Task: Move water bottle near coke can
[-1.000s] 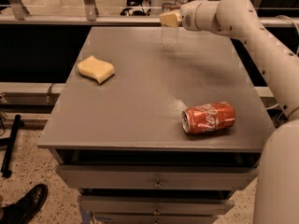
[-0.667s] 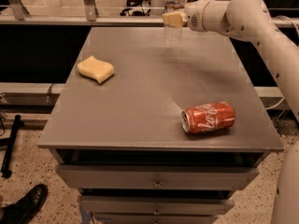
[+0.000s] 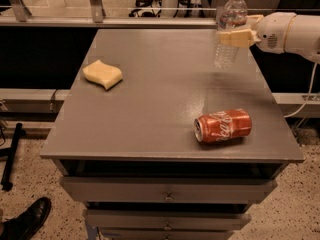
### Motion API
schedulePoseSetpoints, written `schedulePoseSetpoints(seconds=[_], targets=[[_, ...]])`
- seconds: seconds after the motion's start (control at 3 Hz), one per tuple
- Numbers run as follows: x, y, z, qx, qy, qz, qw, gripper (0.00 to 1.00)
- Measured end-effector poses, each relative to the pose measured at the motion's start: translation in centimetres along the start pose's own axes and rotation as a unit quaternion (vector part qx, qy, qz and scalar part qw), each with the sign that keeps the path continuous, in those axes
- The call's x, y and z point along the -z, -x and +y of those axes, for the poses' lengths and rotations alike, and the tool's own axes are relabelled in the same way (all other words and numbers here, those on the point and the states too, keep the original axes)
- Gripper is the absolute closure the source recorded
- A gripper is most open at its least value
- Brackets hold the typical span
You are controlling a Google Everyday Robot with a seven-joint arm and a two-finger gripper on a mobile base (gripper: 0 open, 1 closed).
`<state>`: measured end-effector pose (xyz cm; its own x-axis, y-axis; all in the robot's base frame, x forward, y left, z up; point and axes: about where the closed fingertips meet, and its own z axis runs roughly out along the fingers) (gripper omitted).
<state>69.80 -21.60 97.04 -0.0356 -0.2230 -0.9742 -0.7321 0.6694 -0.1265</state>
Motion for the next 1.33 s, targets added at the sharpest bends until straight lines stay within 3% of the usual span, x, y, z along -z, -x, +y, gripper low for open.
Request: schedulePoseSetpoints(seconds=[0.33,1.0,1.33], targets=[[0.0,0.0,0.0,0.0,0.0,0.0,1.0,1.0],[2.0,1.7,3.3,0.005,0.042,0.015,0.999,1.0],[3.8,1.6,5.6,-0.01,0.062,0.006,0.998,1.0]])
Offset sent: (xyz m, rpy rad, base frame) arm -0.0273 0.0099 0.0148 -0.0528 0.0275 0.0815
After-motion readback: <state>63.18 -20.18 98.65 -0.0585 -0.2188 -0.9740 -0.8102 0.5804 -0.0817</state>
